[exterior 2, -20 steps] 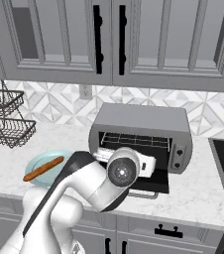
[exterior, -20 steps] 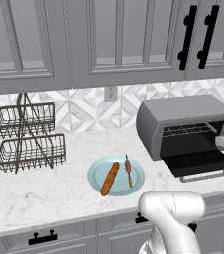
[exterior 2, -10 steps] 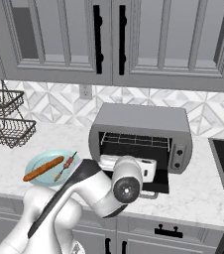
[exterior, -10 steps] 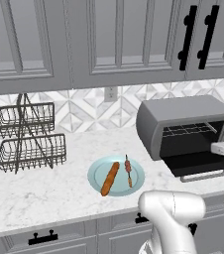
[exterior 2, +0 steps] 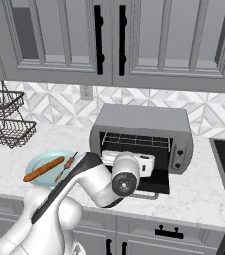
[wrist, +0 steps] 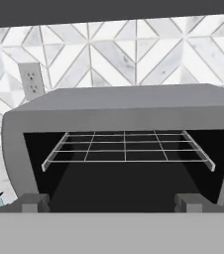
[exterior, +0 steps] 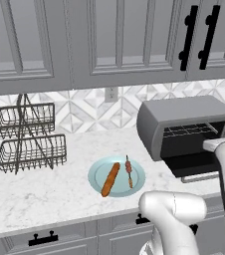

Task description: Pick up the kebab skewer and baguette bread, and place them inside the toaster oven. Close the toaster oven door and start by setting the timer.

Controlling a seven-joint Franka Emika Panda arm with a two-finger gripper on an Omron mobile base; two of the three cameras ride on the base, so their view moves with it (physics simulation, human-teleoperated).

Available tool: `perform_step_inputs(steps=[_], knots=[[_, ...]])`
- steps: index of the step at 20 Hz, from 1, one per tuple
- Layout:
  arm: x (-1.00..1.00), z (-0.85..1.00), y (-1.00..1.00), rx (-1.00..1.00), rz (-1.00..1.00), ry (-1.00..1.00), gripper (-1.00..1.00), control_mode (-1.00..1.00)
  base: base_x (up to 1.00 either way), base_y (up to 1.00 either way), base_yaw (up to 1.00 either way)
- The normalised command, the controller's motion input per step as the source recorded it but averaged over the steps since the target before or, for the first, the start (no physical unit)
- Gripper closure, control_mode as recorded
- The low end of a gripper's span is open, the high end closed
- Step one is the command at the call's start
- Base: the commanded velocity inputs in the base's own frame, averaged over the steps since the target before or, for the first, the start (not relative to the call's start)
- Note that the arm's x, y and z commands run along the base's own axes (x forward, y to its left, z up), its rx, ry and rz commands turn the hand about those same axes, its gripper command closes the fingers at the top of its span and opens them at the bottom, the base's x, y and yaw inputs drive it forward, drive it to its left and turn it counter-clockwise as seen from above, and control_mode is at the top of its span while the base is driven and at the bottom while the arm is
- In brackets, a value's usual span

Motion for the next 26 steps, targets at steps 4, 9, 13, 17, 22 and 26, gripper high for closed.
perform_step_inputs(steps=[4,9,13,17,22,26], knots=[[0.29,-0.09,-0.03,-0.02,0.0,-0.01,-1.0,-1.0,0.0,0.0,0.0],[0.33,-0.12,-0.05,-0.03,0.0,-0.01,-1.0,-1.0,0.0,0.0,0.0],[0.35,-0.07,-0.05,-0.01,0.0,0.0,-1.0,-1.0,0.0,0.0,0.0],[0.43,-0.08,-0.05,0.0,0.0,0.0,-1.0,-1.0,0.0,0.0,0.0],[0.29,-0.13,-0.09,0.0,0.0,-0.01,-1.0,-1.0,0.0,0.0,0.0],[0.3,-0.08,0.0,0.0,0.0,-0.03,-1.0,-1.0,0.0,0.0,0.0]])
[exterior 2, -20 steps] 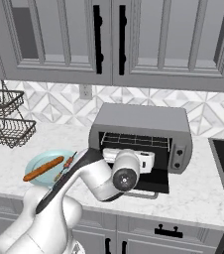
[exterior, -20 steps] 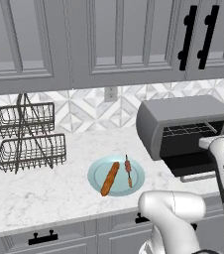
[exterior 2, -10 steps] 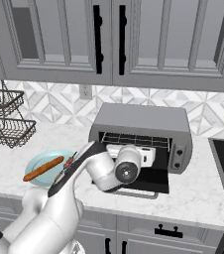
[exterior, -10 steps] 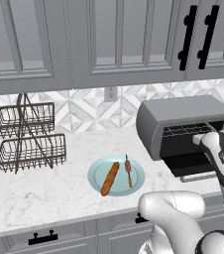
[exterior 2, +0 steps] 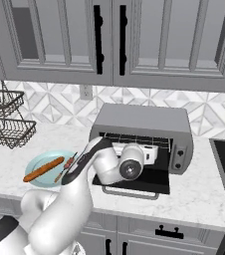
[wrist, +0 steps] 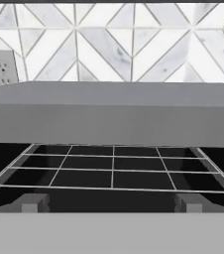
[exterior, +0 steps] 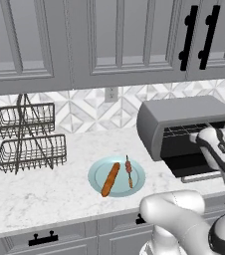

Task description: Pick up the kebab skewer and baguette bread, and place them inside the toaster oven. Close the toaster oven door and start by setting the timer.

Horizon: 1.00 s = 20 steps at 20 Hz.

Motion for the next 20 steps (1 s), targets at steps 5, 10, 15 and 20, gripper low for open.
perform_step_inputs(steps=[5,10,15,20], knots=[[0.31,-0.04,0.0,0.0,0.0,-0.02,-1.0,-1.0,0.0,0.0,0.0],[0.03,-0.34,-0.01,0.0,0.0,-0.1,-1.0,-1.0,0.0,0.0,0.0],[0.1,-0.09,0.0,0.0,0.0,-0.05,-1.0,-1.0,0.0,0.0,0.0],[0.31,0.02,0.0,0.0,0.0,0.0,-1.0,-1.0,0.0,0.0,0.0]])
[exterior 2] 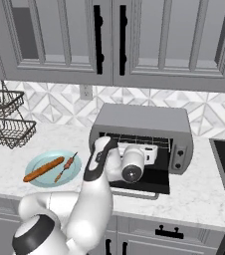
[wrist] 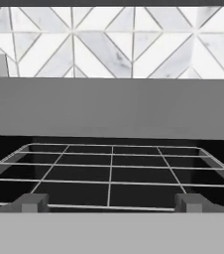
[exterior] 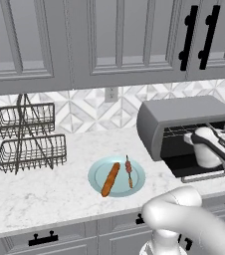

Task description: Pick up the kebab skewer and baguette bread, and place them inside the toaster oven. Close the toaster oven door and start by setting the timer.

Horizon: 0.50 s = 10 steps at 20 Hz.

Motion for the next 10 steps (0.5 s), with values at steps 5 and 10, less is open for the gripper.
perform_step_inputs(steps=[5,10], knots=[[0.25,0.0,0.0,0.0,0.0,0.0,-1.0,-1.0,0.0,0.0,0.0],[0.02,0.0,0.0,0.01,0.0,0.01,-1.0,-1.0,0.0,0.0,0.0]])
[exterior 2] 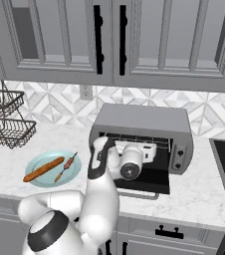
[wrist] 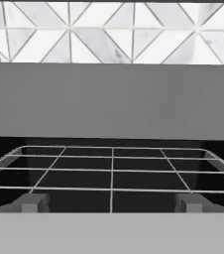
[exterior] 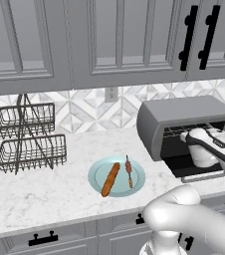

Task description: Pick up the kebab skewer and baguette bread, and place them inside the toaster oven. Close the toaster oven door and start by setting the timer.

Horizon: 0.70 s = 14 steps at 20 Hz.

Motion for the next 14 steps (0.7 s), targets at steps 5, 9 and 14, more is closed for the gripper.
perform_step_inputs(steps=[5,9,14], knots=[[0.0,0.0,0.0,0.0,0.0,0.02,-1.0,-1.0,0.0,0.0,0.0],[0.0,0.0,0.0,0.0,0.0,0.07,-1.0,-1.0,0.0,0.0,0.0],[0.0,0.0,0.0,0.0,0.0,0.1,-1.0,-1.0,0.0,0.0,0.0]])
